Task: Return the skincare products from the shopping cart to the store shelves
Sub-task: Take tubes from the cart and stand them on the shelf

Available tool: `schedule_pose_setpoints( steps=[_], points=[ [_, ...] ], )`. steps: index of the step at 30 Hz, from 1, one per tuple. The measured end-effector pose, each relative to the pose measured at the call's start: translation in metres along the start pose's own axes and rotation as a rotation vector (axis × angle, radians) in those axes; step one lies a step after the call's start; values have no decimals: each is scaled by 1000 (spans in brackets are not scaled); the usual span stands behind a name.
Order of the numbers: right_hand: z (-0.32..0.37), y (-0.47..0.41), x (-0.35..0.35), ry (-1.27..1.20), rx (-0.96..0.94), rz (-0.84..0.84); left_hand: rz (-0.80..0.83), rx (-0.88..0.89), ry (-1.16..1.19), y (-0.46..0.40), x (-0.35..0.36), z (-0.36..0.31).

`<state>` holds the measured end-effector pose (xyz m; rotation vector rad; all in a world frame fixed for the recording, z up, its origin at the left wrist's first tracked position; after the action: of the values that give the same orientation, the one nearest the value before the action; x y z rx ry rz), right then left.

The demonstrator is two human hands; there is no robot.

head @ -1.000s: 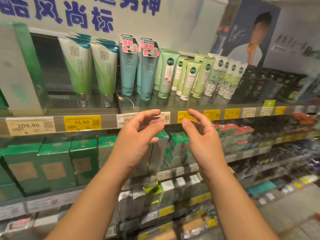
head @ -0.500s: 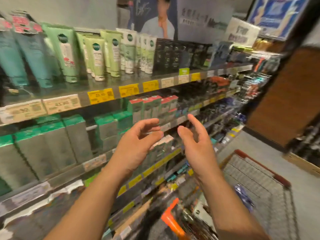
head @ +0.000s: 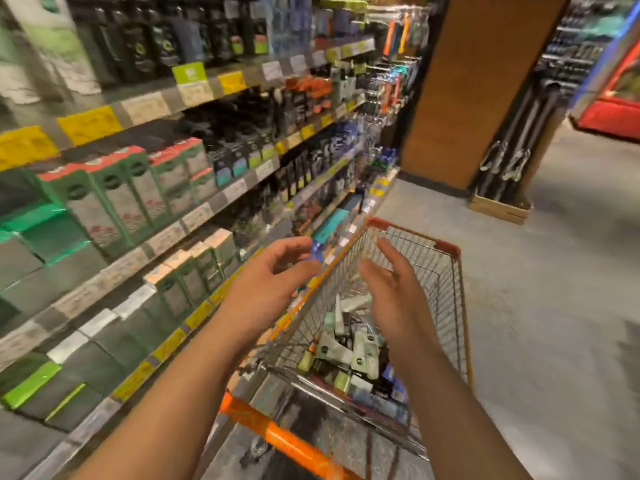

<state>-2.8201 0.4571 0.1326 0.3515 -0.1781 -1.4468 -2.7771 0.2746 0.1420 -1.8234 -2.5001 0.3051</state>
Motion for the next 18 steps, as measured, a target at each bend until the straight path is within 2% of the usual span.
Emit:
schedule_pose_setpoints(
  steps=[6, 16, 18],
  points=[
    [-30, -22, -30, 11, 111, -110, 105, -79, -9, -16, 28, 32],
    [-58, -63, -32, 92, 240, -263, 234, -194, 189, -67, 48, 93],
    [-63, -72, -28, 88, 263, -278, 264, -218, 155, -76, 47, 108]
  ],
)
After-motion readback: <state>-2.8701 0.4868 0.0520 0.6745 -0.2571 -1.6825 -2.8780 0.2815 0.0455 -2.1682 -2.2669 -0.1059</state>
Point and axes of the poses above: each hand's wrist, its own y-axis away from the middle knuckle, its own x-axis out of the palm, z = x × y, the point moved 4 cm from there along -y, towards the middle knuckle, and after that the axes turned 13 degrees about x, right-handed, at the moved point
